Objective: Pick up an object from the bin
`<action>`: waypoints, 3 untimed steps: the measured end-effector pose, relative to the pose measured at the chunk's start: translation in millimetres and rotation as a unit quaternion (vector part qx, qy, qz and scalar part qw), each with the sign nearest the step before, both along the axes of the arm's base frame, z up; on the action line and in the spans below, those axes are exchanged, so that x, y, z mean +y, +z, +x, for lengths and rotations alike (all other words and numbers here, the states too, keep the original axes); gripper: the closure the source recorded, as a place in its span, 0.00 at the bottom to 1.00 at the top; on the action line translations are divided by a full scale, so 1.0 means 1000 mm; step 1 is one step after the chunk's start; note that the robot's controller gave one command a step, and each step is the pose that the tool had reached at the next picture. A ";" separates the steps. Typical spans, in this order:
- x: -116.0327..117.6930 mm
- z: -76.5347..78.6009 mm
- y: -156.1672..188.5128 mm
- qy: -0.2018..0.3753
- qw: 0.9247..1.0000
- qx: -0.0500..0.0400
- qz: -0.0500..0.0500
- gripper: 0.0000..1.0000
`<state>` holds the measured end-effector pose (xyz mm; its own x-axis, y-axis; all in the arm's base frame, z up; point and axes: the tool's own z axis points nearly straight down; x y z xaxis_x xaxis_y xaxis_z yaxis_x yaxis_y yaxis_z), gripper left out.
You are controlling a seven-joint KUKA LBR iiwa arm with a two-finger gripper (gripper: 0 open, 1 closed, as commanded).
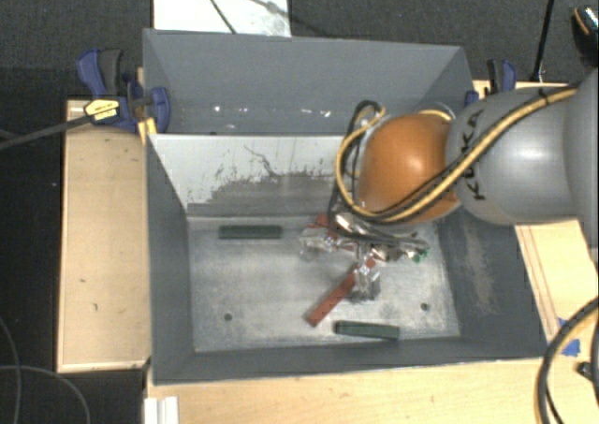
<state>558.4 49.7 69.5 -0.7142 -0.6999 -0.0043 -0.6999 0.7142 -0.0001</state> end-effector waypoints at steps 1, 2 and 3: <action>0.001 0.001 0.001 -0.002 1.000 -0.001 0.000 0.00; 0.000 0.001 0.001 -0.004 1.000 -0.001 0.000 1.00; 0.001 0.003 0.072 -0.009 1.000 -0.003 -0.001 1.00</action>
Offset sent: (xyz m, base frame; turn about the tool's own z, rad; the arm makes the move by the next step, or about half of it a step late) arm 0.0000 0.0000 0.0000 0.0000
